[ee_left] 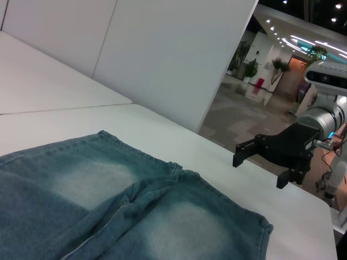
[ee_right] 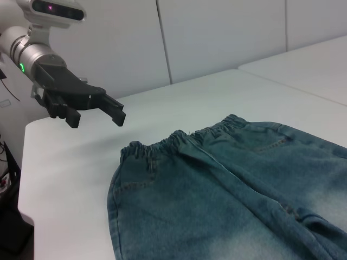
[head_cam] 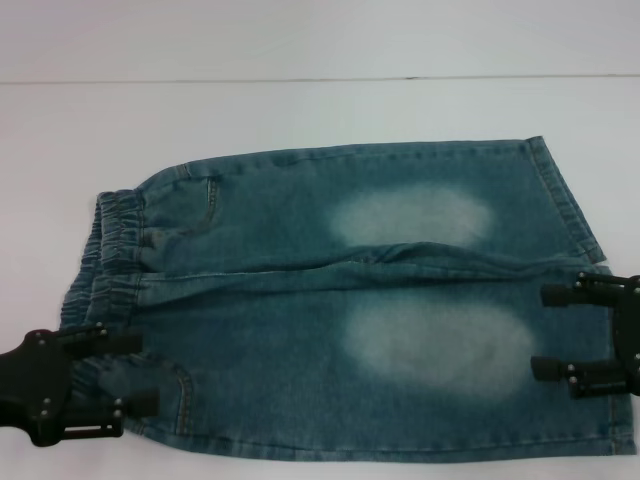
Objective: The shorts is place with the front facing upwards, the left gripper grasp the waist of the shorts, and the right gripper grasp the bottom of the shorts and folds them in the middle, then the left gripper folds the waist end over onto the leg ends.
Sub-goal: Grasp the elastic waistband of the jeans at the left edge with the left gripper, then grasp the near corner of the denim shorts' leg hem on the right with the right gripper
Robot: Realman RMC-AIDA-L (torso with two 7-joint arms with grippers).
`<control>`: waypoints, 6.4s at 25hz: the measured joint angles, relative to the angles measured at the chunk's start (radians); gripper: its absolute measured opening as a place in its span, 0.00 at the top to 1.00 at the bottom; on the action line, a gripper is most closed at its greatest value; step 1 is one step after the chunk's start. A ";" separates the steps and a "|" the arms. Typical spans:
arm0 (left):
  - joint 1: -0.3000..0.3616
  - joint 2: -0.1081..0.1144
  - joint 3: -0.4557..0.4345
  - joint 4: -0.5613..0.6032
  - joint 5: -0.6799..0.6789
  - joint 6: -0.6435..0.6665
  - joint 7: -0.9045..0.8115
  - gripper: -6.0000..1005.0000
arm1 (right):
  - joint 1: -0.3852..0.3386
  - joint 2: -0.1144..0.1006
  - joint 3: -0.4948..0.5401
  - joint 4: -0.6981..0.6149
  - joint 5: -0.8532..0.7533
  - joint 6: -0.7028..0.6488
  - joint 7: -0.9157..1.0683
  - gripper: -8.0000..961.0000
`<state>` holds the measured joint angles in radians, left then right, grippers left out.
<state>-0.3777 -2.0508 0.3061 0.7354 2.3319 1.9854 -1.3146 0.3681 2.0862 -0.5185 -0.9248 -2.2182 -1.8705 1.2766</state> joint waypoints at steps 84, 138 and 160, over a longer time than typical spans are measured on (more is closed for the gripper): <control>-0.090 -0.055 0.339 0.362 0.329 -0.265 -0.515 0.93 | 0.000 0.001 0.019 -0.008 0.002 0.016 0.049 0.03; -0.084 -0.071 0.378 0.394 0.340 -0.337 -0.527 0.93 | 0.127 -0.014 -0.115 -0.178 -0.578 -0.096 0.797 0.18; -0.081 -0.073 0.399 0.395 0.356 -0.337 -0.528 0.93 | 0.166 -0.026 -0.116 -0.064 -0.579 -0.019 0.786 0.23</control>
<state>-0.4586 -2.1243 0.7055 1.1304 2.6876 1.6486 -1.8423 0.5338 2.0605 -0.6346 -0.9886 -2.7968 -1.8891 2.0621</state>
